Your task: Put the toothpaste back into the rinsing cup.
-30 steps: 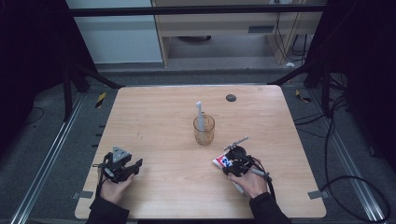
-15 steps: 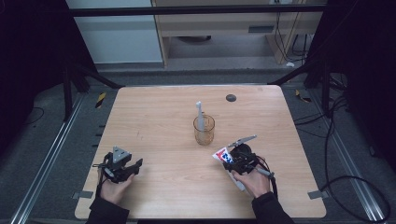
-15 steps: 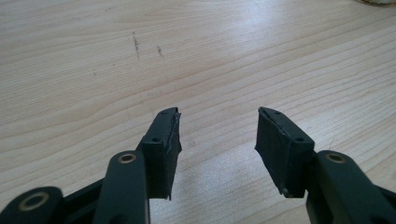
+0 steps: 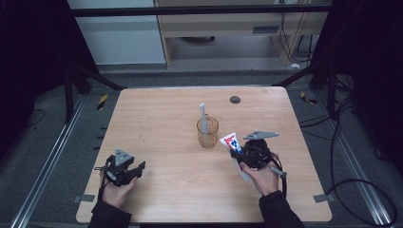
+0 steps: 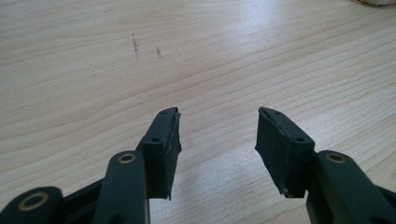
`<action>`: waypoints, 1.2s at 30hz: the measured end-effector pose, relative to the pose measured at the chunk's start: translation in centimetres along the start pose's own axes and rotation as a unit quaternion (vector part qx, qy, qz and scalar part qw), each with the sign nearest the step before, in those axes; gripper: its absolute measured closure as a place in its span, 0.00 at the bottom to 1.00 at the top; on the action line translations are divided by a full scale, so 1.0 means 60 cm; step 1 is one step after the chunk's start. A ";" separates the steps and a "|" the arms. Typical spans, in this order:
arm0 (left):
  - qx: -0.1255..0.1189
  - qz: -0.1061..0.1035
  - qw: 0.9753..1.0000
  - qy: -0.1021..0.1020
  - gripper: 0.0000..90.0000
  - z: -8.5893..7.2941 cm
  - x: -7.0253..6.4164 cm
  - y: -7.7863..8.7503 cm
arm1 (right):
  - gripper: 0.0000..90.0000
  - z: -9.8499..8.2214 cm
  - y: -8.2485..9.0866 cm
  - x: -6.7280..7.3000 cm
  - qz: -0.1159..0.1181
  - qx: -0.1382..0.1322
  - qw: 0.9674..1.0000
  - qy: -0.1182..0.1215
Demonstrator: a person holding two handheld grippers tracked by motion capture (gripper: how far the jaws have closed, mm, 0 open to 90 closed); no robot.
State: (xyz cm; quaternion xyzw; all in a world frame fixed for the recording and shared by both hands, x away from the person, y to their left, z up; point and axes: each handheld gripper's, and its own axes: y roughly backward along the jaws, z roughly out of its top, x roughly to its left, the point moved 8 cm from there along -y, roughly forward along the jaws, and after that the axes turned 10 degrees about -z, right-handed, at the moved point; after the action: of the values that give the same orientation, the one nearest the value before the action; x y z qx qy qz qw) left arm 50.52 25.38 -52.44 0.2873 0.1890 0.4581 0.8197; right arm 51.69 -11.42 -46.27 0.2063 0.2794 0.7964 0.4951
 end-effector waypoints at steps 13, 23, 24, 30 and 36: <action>-0.001 0.000 1.000 0.002 0.54 0.000 0.001 0.000 | 0.77 0.084 0.021 -0.014 -0.017 -0.132 0.990 -0.047; -0.003 0.000 1.000 0.003 0.54 0.000 0.002 0.000 | 0.77 0.134 0.035 -0.036 -0.036 -0.206 0.975 -0.077; -0.003 0.000 1.000 0.003 0.54 0.001 0.002 0.000 | 0.77 0.137 0.035 -0.038 -0.037 -0.210 0.974 -0.079; -0.004 0.001 1.000 0.004 0.54 0.000 0.003 0.000 | 0.77 0.156 0.029 -0.046 -0.048 -0.226 0.969 -0.084; -0.004 0.001 1.000 0.005 0.54 0.000 0.004 0.000 | 0.77 0.172 0.016 -0.048 -0.053 -0.232 0.967 -0.089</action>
State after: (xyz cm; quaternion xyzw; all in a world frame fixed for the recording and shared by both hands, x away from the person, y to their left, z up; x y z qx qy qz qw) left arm 50.66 25.55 -52.44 0.2822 0.1908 0.4614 0.8192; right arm 58.51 -11.88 -37.96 0.1405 0.0521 0.7905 0.5938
